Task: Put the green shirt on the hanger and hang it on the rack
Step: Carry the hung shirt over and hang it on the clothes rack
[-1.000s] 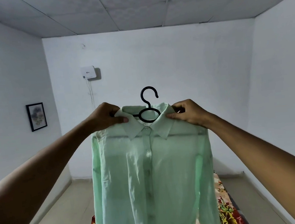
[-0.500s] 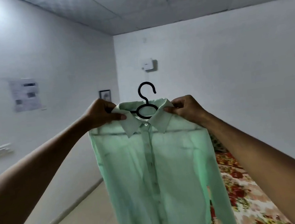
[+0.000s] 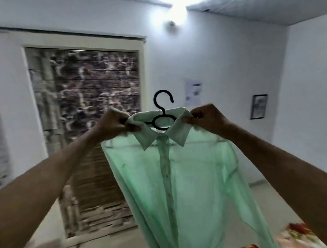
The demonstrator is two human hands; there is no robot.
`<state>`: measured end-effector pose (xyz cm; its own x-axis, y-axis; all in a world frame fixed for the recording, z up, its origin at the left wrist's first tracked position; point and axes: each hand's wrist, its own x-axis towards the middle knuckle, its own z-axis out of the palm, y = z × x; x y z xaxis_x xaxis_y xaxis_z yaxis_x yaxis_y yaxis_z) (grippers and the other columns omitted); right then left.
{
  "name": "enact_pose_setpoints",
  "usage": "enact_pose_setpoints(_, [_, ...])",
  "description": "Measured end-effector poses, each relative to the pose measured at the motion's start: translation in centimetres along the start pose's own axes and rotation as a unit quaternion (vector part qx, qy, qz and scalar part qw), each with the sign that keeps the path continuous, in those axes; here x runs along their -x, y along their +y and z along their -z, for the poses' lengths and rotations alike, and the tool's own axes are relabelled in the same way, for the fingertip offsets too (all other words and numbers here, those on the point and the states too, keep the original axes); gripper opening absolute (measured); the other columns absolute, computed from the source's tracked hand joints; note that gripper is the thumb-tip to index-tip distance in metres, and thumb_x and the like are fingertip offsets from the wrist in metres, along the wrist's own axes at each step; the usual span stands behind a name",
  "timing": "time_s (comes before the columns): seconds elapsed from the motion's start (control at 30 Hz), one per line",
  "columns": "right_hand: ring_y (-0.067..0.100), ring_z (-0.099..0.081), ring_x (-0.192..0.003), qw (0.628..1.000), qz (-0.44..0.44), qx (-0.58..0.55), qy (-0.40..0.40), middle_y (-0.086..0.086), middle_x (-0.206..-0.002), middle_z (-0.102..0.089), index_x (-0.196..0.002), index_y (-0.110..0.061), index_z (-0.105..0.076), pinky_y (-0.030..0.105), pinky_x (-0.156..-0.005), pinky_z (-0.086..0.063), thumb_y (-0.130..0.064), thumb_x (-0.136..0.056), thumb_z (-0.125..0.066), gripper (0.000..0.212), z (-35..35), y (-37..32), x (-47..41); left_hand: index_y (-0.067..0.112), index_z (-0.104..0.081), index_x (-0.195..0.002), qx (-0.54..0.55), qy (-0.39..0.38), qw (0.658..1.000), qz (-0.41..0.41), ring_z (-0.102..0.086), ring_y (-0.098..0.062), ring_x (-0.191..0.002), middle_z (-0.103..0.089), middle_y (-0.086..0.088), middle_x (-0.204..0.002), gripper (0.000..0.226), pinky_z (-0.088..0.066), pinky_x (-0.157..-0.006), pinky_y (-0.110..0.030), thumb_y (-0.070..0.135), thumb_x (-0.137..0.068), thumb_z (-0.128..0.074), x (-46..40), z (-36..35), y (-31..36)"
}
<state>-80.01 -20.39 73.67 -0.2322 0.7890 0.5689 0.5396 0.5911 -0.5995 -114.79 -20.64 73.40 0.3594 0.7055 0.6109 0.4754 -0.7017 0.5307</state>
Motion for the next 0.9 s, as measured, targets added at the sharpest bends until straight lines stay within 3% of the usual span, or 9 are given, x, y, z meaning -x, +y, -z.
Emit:
enact_pose_setpoints(0.17, [0.002, -0.042, -0.044, 0.993, 0.076, -0.071, -0.061, 0.008, -0.054, -0.058, -0.069, -0.007, -0.075, 0.023, -0.047, -0.036, -0.036, -0.083, -0.084, 0.033, -15.9, -8.6, -5.5, 0.01, -0.083, -0.086, -0.053, 0.057, 0.992, 0.099, -0.061, -0.013, -0.068, -0.077, -0.02, -0.079, 0.046, -0.053, -0.063, -0.037, 0.05, -0.063, -0.09, 11.2, 14.4, -4.3])
enact_pose_setpoints(0.3, [0.002, -0.039, -0.048, 0.978, 0.108, -0.125, -0.13, -0.011, -0.051, -0.052, -0.06, -0.024, -0.073, 0.024, -0.049, -0.036, -0.034, -0.082, -0.085, 0.027, -29.2, -16.6, -8.4, 0.011, -0.084, -0.085, -0.119, 0.126, 0.968, 0.181, -0.057, -0.009, -0.072, -0.076, -0.006, -0.08, 0.035, -0.049, -0.066, -0.032, 0.038, -0.063, -0.09, 21.4, 25.0, -6.1])
enact_pose_setpoints(0.4, [0.011, -0.042, -0.057, 0.957, 0.149, -0.151, -0.201, -0.001, -0.06, -0.053, -0.068, -0.013, -0.073, 0.031, -0.055, -0.035, -0.037, -0.082, -0.084, 0.03, -39.0, -23.4, -9.7, 0.025, -0.084, -0.079, -0.15, 0.179, 0.947, 0.222, -0.059, -0.007, -0.068, -0.077, 0.001, -0.077, 0.018, -0.052, -0.065, -0.029, 0.021, -0.065, -0.095, 29.4, 32.5, -7.1])
enact_pose_setpoints(0.47, [0.012, -0.044, -0.059, 0.946, 0.166, -0.164, -0.223, 0.0, -0.062, -0.057, -0.074, -0.012, -0.077, 0.029, -0.055, -0.036, -0.039, -0.082, -0.084, 0.029, -43.6, -27.1, -10.4, 0.04, -0.081, -0.067, -0.181, 0.189, 0.936, 0.237, -0.058, 0.005, -0.06, -0.072, 0.019, -0.065, 0.034, -0.051, -0.058, -0.02, 0.008, -0.068, -0.092, 33.3, 36.1, -8.1])
enact_pose_setpoints(0.6, [0.004, -0.045, -0.056, 0.905, 0.234, -0.187, -0.301, 0.0, -0.064, -0.06, -0.084, -0.006, -0.081, 0.024, -0.051, -0.035, -0.03, -0.084, -0.084, 0.024, -54.2, -35.6, -11.1, 0.034, -0.077, -0.058, -0.253, 0.256, 0.881, 0.308, -0.048, 0.009, -0.049, -0.061, 0.024, -0.051, 0.031, -0.039, -0.05, -0.018, 0.009, -0.071, -0.091, 41.9, 43.2, -8.9])
enact_pose_setpoints(0.67, [-0.001, -0.045, -0.048, 0.882, 0.258, -0.215, -0.331, -0.004, -0.061, -0.063, -0.087, -0.008, -0.082, 0.02, -0.047, -0.036, -0.026, -0.083, -0.085, 0.02, -59.4, -39.7, -11.4, 0.013, -0.082, -0.074, -0.294, 0.281, 0.847, 0.343, -0.053, 0.0, -0.058, -0.073, 0.005, -0.064, 0.01, -0.048, -0.054, -0.033, 0.013, -0.071, -0.092, 46.5, 47.0, -9.3])
enact_pose_setpoints(0.77, [-0.004, -0.048, -0.041, 0.854, 0.277, -0.25, -0.362, -0.015, -0.052, -0.063, -0.086, -0.012, -0.082, 0.013, -0.041, -0.036, -0.026, -0.081, -0.087, 0.015, -66.5, -45.0, -12.1, 0.009, -0.083, -0.086, -0.343, 0.311, 0.799, 0.384, -0.063, -0.013, -0.067, -0.079, -0.015, -0.08, 0.03, -0.058, -0.065, -0.048, 0.027, -0.066, -0.096, 51.4, 51.8, -9.1])
enact_pose_setpoints(0.87, [-0.005, -0.051, -0.043, 0.827, 0.299, -0.28, -0.385, -0.015, -0.052, -0.065, -0.086, -0.011, -0.082, 0.014, -0.043, -0.039, -0.025, -0.081, -0.086, 0.015, -71.7, -49.5, -12.4, 0.006, -0.082, -0.088, -0.371, 0.316, 0.761, 0.427, -0.062, -0.001, -0.059, -0.076, 0.008, -0.067, 0.031, -0.054, -0.057, -0.028, 0.02, -0.064, -0.096, 54.9, 55.4, -8.7])
enact_pose_setpoints(0.9, [-0.004, -0.052, -0.044, 0.796, 0.326, -0.297, -0.414, -0.014, -0.053, -0.066, -0.086, -0.012, -0.083, 0.016, -0.044, -0.041, -0.026, -0.081, -0.087, 0.015, -76.6, -54.7, -12.4, 0.007, -0.082, -0.087, -0.38, 0.358, 0.727, 0.447, -0.059, 0.004, -0.054, -0.072, 0.016, -0.059, 0.029, -0.049, -0.054, -0.022, 0.018, -0.064, -0.096, 58.0, 58.5, -7.8])
